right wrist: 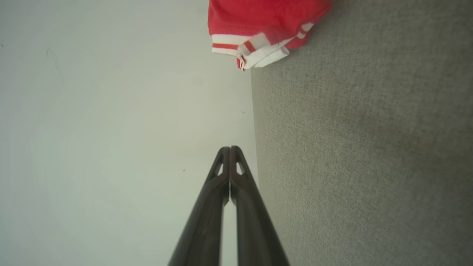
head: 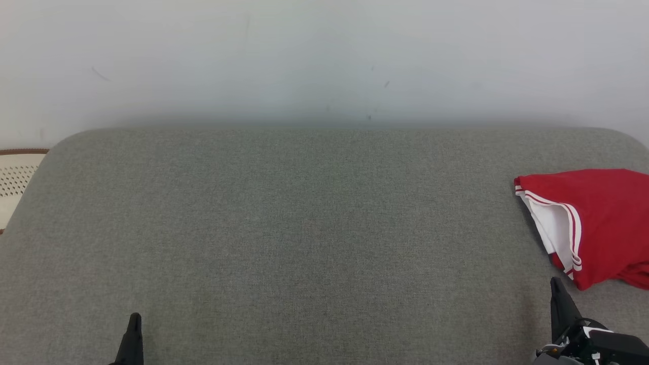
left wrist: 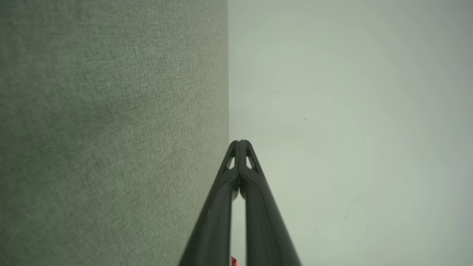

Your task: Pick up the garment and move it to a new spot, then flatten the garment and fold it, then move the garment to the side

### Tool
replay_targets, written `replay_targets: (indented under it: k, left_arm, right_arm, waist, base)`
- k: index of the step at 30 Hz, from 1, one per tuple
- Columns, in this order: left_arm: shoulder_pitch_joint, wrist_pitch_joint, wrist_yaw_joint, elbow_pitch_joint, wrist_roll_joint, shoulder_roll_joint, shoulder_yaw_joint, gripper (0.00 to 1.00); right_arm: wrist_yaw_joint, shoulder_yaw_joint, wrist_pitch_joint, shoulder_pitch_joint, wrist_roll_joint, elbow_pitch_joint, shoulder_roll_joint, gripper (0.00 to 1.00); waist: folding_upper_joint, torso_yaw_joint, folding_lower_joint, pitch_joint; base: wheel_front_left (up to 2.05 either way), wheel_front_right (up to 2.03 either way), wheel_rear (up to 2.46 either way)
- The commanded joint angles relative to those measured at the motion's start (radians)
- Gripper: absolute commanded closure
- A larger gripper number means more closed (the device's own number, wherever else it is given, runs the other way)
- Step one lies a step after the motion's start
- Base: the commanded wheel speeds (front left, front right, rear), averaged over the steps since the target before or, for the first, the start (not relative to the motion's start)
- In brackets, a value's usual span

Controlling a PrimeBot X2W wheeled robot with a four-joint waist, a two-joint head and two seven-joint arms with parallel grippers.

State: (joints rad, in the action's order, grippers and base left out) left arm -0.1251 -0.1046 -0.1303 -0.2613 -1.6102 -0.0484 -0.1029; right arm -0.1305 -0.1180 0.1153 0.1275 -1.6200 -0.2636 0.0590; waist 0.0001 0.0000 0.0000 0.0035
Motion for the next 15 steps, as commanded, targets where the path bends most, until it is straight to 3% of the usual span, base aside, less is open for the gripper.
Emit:
replay_targets:
  k: [1,15]
  left_arm:
    - [-0.005,-0.003,-0.003,-0.005,-0.004,-0.003,-0.003,1.00]
    - [-0.005,-0.003,-0.003,-0.005,-0.004,-0.003,-0.003,1.00]
  right_arm:
    - [0.000,-0.002,0.004,-0.003,0.004,0.003,-0.002,1.00]
    - [0.000,-0.004,0.007,-0.003,0.006,0.003,-0.004,1.00]
  waist:
    - [-0.0001,0.000,0.0000,0.000]
    - [-0.0001,0.000,0.0000,0.000]
  base:
    - [0.00,0.00,0.00]
    - [0.00,0.00,0.00]
